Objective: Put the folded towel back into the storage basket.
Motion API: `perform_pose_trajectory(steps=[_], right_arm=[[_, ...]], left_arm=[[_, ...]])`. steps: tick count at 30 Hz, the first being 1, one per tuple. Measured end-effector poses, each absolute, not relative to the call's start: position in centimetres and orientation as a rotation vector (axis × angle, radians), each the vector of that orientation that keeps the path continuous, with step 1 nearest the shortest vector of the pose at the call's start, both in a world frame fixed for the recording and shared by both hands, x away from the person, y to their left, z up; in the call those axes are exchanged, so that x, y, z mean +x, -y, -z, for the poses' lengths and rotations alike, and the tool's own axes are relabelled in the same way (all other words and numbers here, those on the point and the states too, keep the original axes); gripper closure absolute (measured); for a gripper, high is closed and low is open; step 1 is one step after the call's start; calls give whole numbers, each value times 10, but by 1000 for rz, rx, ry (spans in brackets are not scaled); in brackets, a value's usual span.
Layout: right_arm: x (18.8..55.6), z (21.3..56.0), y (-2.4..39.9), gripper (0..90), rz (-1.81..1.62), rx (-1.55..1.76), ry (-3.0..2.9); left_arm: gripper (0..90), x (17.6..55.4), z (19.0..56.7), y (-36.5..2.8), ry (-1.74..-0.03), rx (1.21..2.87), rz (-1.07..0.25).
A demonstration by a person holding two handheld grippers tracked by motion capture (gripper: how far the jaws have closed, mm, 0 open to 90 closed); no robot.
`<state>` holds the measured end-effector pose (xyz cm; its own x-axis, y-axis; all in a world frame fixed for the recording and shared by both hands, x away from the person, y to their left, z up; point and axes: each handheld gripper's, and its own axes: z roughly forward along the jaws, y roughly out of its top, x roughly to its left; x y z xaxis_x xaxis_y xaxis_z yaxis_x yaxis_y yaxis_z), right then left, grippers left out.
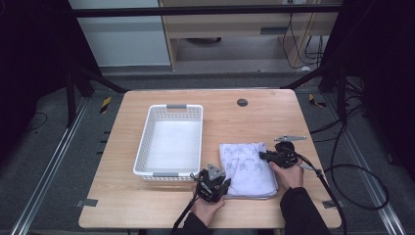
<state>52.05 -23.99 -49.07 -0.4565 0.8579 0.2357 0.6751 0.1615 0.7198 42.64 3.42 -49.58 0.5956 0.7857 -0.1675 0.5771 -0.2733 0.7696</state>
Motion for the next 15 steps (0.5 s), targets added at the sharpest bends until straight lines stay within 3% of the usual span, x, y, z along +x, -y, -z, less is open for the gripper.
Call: perform_pose_trajectory(steps=[15], right_arm=[[489,435,248,774,-1327,1365,-2079]], left_arm=[[763,417,449,-36,-953,1944,-388]])
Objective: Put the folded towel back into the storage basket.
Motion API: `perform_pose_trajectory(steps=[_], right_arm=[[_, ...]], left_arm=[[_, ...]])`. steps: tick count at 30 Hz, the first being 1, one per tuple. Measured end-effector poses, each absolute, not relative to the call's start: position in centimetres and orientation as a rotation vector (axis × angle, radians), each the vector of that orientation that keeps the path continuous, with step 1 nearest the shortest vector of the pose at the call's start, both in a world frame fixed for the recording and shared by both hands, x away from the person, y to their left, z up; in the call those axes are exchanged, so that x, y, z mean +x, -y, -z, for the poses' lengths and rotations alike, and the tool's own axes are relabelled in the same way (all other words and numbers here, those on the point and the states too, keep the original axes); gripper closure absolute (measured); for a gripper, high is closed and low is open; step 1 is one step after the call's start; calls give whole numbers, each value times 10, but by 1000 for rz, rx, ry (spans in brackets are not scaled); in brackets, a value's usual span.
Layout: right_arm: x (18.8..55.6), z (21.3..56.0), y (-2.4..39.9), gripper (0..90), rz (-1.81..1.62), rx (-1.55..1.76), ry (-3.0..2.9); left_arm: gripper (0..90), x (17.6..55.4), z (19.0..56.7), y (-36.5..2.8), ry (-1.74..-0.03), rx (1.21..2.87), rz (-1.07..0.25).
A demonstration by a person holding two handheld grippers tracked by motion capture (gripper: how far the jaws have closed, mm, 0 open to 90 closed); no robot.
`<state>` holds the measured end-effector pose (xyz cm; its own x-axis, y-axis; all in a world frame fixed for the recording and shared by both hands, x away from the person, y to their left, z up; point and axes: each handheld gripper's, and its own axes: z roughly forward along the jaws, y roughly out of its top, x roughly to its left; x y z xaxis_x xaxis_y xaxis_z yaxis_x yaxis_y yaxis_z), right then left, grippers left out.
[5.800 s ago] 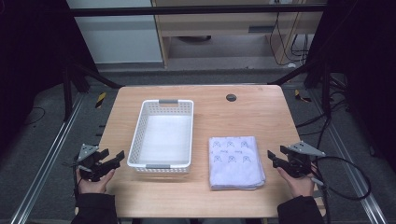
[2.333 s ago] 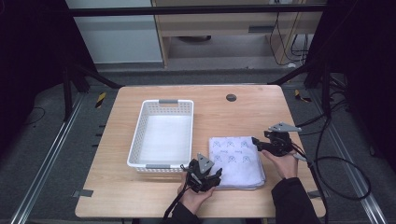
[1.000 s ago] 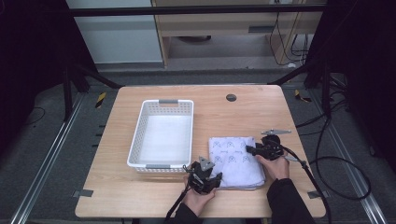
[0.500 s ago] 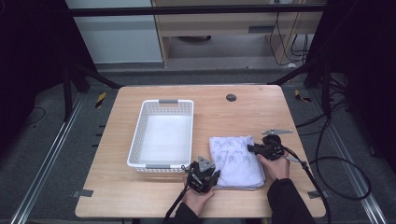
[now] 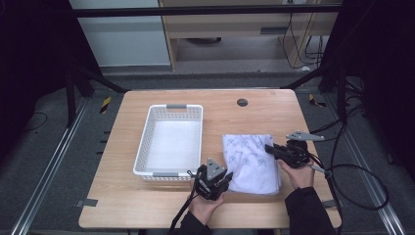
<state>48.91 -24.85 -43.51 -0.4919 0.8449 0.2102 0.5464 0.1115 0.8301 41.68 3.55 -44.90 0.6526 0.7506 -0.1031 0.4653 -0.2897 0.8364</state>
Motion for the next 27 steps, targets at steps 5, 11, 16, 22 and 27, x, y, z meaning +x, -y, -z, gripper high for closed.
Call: perform_pose_trajectory(steps=[5,11,16,22,27], right_arm=[[484,424,249,774,-1350,1333,-2049],[480,410,247,774,-1378,1288,-2021],[478,402,242,773,-1390,1256,-1998],[476,391,238,773,-1427,1237,-1968],[477,381,231,774,-1433,1217,-1947]], left_arm=[[763,416,433,-38,-924,1937,-402],[763,416,420,-44,-907,1933,-416],[763,416,409,-49,-899,1923,-425],[763,416,396,-55,-890,1911,-436],[763,417,386,-61,-886,1897,-448]])
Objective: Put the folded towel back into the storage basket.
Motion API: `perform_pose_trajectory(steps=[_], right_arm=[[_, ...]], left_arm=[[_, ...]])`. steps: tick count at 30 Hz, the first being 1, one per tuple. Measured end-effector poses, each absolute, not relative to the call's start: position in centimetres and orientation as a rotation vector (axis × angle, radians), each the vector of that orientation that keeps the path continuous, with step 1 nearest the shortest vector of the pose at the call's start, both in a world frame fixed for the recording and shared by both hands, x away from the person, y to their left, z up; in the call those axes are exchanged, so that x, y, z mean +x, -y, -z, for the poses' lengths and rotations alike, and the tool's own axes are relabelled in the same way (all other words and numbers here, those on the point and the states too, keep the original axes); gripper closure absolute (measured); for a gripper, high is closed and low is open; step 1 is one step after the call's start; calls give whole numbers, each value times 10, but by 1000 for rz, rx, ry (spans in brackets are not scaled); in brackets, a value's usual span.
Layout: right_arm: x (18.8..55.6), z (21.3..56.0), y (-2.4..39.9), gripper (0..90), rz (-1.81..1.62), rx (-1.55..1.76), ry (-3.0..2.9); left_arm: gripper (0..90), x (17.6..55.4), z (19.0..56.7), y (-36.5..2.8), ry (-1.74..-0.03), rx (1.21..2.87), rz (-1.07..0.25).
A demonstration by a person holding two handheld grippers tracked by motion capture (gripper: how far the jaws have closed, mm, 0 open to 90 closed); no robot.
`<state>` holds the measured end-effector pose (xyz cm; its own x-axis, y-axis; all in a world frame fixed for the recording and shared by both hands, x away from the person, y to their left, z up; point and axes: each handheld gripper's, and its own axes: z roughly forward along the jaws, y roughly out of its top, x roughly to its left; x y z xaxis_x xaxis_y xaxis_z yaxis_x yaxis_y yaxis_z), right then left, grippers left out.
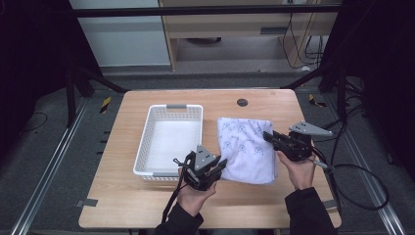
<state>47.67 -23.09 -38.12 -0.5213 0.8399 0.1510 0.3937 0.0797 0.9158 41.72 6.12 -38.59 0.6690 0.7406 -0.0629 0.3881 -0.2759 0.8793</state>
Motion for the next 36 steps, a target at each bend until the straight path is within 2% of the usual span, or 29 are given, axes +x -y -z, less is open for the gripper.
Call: perform_pose_trajectory(steps=[22,36], right_arm=[[481,339,196,774,-1463,1134,-1890],[486,321,165,774,-1478,1080,-1884]], left_arm=[[763,423,344,-99,-876,1835,-497],[763,422,331,-127,-903,1793,-531]])
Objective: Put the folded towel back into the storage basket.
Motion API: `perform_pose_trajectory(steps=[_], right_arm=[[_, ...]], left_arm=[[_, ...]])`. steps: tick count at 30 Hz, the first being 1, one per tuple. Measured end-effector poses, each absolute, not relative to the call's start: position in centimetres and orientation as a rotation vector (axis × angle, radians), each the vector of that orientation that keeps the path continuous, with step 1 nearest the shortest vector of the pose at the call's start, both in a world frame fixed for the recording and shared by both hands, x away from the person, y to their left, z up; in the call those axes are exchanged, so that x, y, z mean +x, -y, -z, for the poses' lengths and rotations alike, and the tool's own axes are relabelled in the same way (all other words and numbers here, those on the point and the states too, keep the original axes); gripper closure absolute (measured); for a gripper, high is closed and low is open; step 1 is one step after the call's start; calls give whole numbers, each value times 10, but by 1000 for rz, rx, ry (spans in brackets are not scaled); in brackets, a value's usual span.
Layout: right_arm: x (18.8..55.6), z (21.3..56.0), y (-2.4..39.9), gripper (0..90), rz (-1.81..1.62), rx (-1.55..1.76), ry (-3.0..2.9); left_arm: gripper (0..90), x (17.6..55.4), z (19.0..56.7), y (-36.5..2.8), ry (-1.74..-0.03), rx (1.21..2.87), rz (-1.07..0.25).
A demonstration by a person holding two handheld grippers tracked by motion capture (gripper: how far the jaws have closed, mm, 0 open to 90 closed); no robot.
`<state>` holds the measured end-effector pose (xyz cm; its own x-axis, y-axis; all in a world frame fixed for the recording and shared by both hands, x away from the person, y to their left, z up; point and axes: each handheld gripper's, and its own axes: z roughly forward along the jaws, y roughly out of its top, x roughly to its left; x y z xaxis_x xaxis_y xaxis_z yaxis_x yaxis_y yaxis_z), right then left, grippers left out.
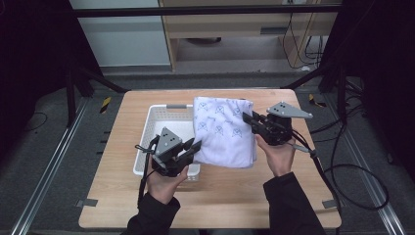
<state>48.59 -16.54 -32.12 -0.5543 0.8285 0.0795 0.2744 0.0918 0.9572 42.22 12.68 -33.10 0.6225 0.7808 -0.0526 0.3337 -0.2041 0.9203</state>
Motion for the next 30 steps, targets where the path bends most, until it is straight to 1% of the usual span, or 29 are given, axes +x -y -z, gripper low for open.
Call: perform_pose_trajectory(steps=[19,30], right_arm=[[496,311,121,775,-1508,1025,-1900],[505,313,93,775,-1529,1010,-1920]], left_arm=[[763,421,322,-170,-957,1737,-605],[764,422,324,-196,-1000,1714,-630]])
